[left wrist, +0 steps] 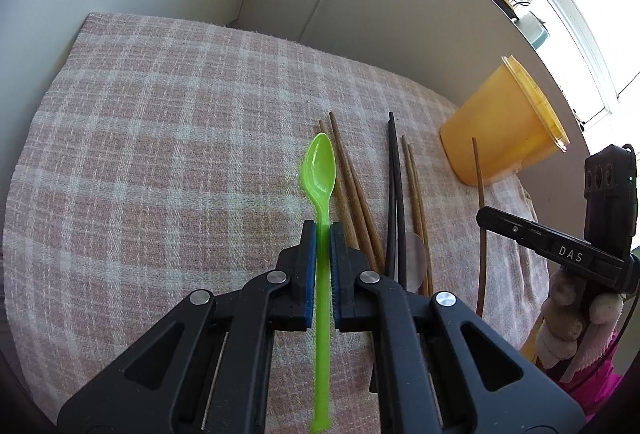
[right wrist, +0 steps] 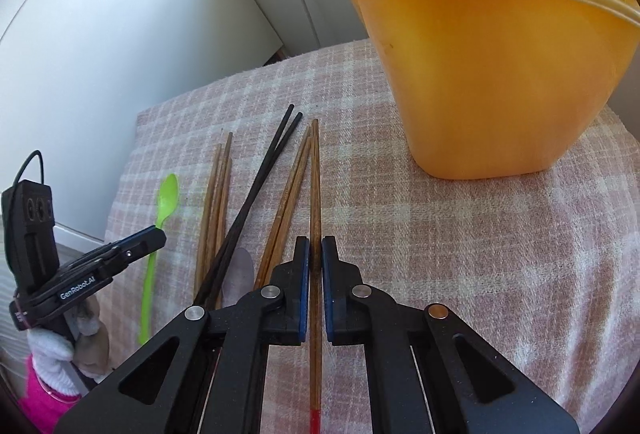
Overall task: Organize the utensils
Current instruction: 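Carry the green spoon with the left gripper into the yellow container while the right gripper drops the chopstick in, then move both open grippers back down to the remaining chopsticks on the cloth, then close the left gripper on a wooden chopstick while the right gripper grasps another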
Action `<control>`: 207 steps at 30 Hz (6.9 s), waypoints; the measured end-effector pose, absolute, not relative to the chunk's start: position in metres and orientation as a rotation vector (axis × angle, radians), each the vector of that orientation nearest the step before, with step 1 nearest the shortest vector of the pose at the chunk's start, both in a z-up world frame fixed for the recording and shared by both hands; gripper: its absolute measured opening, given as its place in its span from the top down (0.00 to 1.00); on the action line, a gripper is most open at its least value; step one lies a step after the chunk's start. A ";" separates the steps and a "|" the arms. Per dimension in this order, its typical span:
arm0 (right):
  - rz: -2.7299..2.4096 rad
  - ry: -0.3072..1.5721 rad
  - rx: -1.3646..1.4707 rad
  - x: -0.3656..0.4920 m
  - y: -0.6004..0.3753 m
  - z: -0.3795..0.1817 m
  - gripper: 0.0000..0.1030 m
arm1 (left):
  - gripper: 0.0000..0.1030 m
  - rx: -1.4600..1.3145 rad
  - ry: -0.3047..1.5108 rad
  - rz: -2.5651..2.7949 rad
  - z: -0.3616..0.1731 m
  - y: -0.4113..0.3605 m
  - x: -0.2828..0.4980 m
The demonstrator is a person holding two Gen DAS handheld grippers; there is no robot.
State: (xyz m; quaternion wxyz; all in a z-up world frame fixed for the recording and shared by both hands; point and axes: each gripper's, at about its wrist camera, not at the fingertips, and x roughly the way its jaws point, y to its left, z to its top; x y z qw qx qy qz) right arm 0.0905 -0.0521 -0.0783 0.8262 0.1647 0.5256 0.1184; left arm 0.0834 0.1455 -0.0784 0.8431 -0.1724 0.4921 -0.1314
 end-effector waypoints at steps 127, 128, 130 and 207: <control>0.250 0.839 0.286 0.025 -0.103 -0.003 0.58 | 0.63 -0.168 0.907 -0.267 -0.049 0.161 0.073; 0.254 0.854 0.288 0.026 -0.101 -0.007 0.58 | 0.63 -0.165 0.916 -0.266 -0.052 0.160 0.073; 0.257 0.881 0.286 0.029 -0.097 -0.014 0.58 | 0.63 -0.160 0.932 -0.274 -0.058 0.157 0.074; 0.193 1.229 0.195 0.119 -0.004 -0.102 0.93 | 0.87 -0.152 1.179 -0.267 -0.118 0.136 0.156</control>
